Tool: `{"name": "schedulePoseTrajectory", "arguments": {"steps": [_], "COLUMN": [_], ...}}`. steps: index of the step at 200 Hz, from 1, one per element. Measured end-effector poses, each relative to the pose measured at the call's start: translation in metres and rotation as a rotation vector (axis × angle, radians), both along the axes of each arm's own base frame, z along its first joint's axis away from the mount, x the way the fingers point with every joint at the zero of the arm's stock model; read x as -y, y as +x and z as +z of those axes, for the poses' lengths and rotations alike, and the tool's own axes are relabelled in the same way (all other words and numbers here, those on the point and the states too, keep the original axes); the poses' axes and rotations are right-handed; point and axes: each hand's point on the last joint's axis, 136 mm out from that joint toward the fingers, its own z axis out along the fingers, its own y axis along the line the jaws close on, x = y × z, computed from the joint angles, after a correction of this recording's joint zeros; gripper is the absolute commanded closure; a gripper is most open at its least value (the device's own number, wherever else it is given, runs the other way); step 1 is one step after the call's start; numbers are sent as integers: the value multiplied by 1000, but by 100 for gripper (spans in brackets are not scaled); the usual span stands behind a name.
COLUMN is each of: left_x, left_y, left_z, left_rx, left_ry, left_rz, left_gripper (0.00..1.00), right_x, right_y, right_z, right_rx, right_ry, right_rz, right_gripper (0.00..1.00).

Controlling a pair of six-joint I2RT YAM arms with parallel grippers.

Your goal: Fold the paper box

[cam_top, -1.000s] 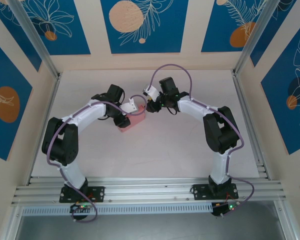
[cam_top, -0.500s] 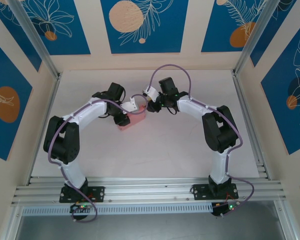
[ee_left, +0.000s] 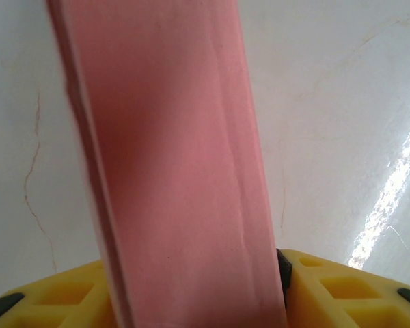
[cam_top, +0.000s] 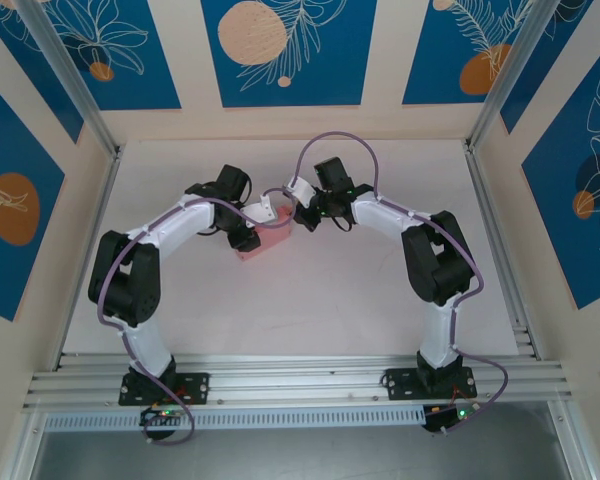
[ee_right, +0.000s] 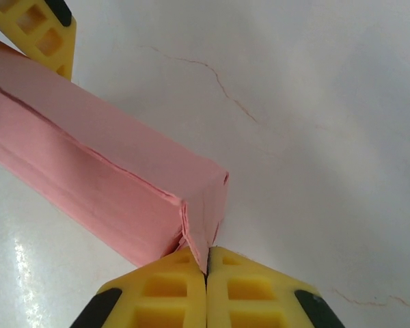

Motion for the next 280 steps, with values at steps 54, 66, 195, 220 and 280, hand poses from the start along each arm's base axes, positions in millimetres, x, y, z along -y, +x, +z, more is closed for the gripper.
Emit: {"name": "schedulePoseTrajectory", "arguments": {"steps": [54,66,195,220,280], "left_x": [0,0,5,6,5], "left_y": [0,1,13,14,13], "left_z": [-2,-2,1,1,1], "left_rx": [-4,-2,21,15,13], "left_ry": [3,5,21,23,28], "left_rz": [0,1,-6,-7,-6], "left_gripper": [49,49,59,59,58], "right_x": [0,0,-1,-6,-9], "right_y": [-5,-5,-12,-8,-7], "right_z": [0,1,35,50,51], "right_rx": [-17,-31,-187,-179,-183], "right_ry": [-7,-8,31,67,78], "right_rz": [2,-4,-64,-58,-56], "right_gripper": [97,97,85,84,84]}}
